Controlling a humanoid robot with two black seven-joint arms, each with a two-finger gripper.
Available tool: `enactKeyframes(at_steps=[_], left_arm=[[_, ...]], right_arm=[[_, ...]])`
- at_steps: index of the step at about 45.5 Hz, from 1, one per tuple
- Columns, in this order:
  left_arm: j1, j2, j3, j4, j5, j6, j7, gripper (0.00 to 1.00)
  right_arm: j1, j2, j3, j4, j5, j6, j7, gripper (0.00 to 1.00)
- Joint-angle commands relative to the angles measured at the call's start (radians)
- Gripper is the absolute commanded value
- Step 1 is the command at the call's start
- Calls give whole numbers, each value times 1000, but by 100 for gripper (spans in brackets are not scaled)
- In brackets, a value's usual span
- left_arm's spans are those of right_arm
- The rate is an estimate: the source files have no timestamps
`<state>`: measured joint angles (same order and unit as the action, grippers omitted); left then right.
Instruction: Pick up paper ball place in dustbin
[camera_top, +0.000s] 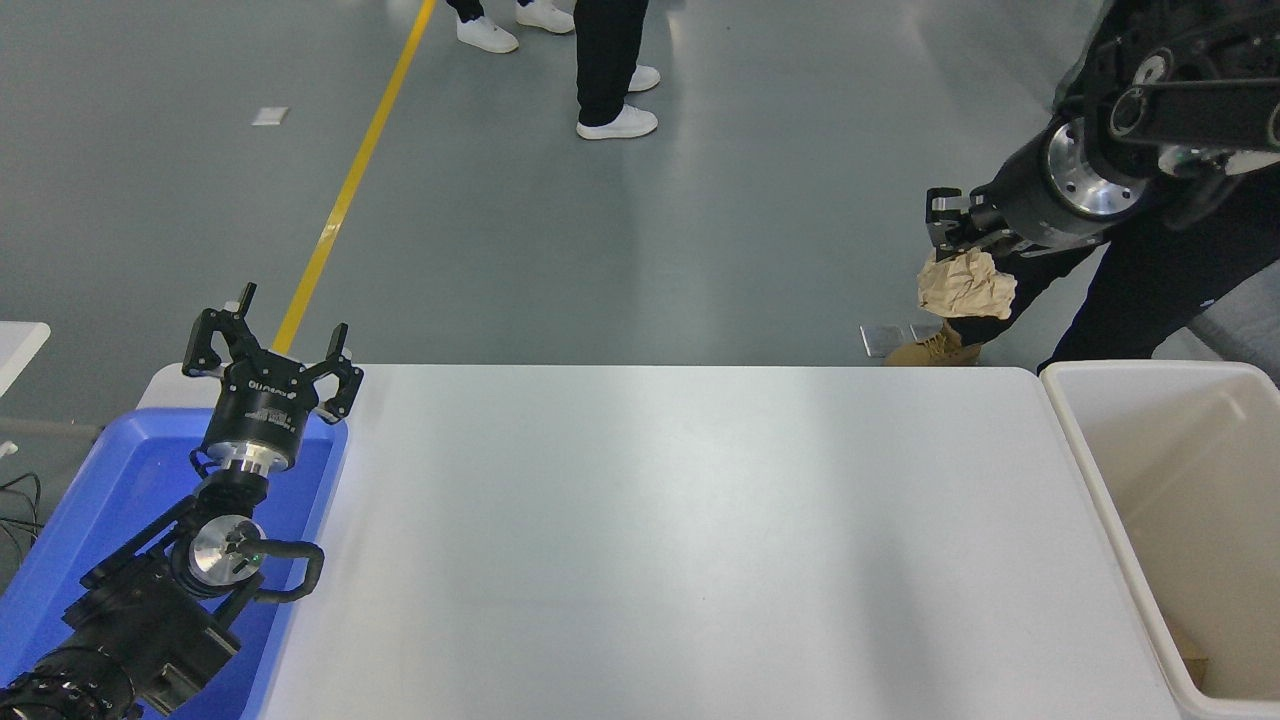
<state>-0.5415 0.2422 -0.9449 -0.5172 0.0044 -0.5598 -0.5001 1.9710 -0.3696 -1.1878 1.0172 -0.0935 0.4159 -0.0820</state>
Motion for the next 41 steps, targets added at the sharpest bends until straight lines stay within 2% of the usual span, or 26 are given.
enactKeyframes(at_steps=[1, 22, 32, 41], left_arm=[[0, 0, 0, -1, 0, 0, 0, 98], [0, 0, 0, 0, 0, 0, 0, 98], [0, 0, 0, 0, 0, 0, 0, 98], [0, 0, 0, 0, 0, 0, 0, 98]], right_arm=[[-233, -69, -30, -226, 1, -103, -1, 0], [-561, -189, -4, -405, 21, -305, -1, 0], [-715, -247, 109, -422, 21, -419, -1, 0], [-883, -247, 217, -548, 21, -486, -1, 0]])
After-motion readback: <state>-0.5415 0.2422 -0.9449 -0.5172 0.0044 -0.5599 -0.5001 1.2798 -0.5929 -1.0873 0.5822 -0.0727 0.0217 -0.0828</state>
